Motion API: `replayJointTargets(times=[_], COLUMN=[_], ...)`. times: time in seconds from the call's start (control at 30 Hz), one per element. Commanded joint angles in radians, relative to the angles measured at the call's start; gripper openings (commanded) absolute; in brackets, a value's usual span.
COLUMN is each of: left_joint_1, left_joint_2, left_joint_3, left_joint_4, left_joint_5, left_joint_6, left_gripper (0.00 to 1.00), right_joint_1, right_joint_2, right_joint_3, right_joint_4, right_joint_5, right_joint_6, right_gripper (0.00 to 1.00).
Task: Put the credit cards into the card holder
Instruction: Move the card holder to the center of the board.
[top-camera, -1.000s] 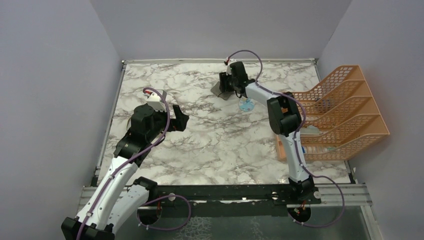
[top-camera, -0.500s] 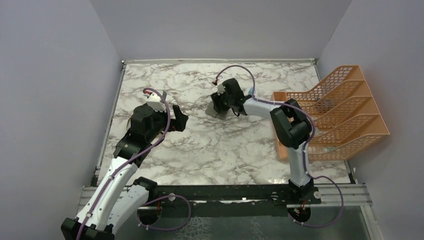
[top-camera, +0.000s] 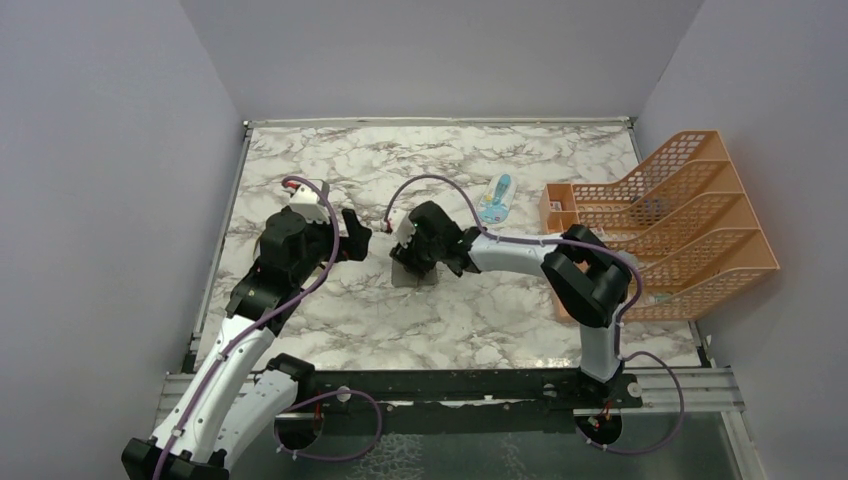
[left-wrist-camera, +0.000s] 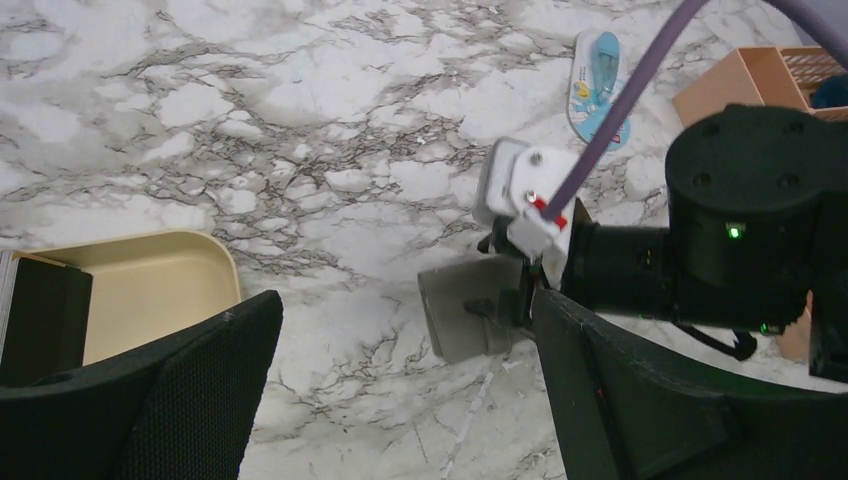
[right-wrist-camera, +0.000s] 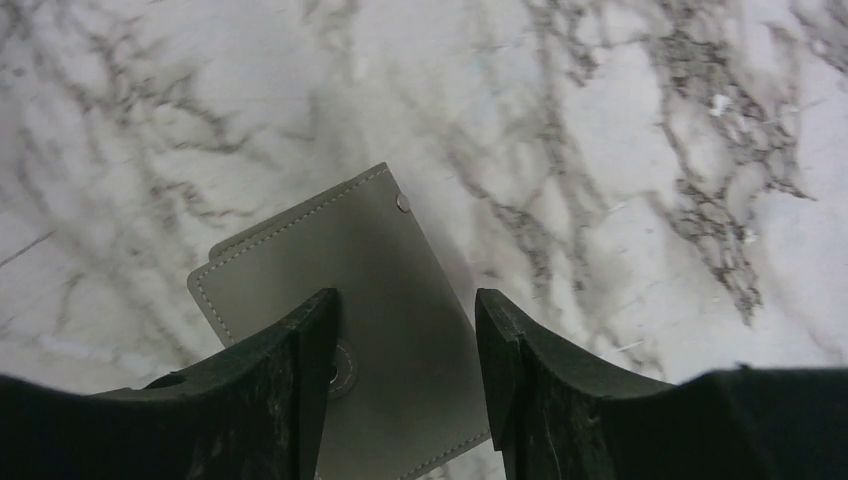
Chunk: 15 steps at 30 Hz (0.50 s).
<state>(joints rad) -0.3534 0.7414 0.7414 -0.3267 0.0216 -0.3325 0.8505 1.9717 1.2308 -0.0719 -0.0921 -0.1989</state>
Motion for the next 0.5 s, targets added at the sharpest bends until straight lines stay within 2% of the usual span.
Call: replayJointTargets(times=[0.0, 0.1, 0.17, 0.27, 0.4, 0.47], left_joint_1=[0.004, 0.004, 0.004, 0.005, 0.005, 0.005], left_joint_2=[-0.020, -0.021, -0.027, -0.046, -0.078, -0.090], left_joint_3=[0.009, 0.008, 0.009, 0.006, -0.001, -0.002], left_joint_4=[-0.015, -0.016, -0.022, -0.026, -0.028, -0.034], left_joint_5=[-0.045, -0.059, -0.069, -0.091, -0.129, -0.147], left_joint_6=[0.012, 0.012, 0.012, 0.012, 0.011, 0.009], left_gripper=[0.98, 0.98, 0.98, 0.98, 0.98, 0.99], right_joint_1=[0.082, 0.099, 0.101, 0.100, 0.102, 0.107], right_joint_2=[-0.046, -0.115, -0.152, -0.176, -0.178, -0.165], right_joint_3=[-0.071, -0.095, -0.085, -0.017, 0.035, 0.052], right_joint_4=[-0.192, -0.194, -0.188, -0.248, -0.384, -0.445], right_joint_5=[0.024, 0.032, 0.064, 0.102, 0.165, 0.171], right_joint_6=[-0.063, -0.017, 0.074, 0.305, 0.705, 0.821], right_gripper=[0.53, 0.53, 0.53, 0.52, 0.45, 0.40])
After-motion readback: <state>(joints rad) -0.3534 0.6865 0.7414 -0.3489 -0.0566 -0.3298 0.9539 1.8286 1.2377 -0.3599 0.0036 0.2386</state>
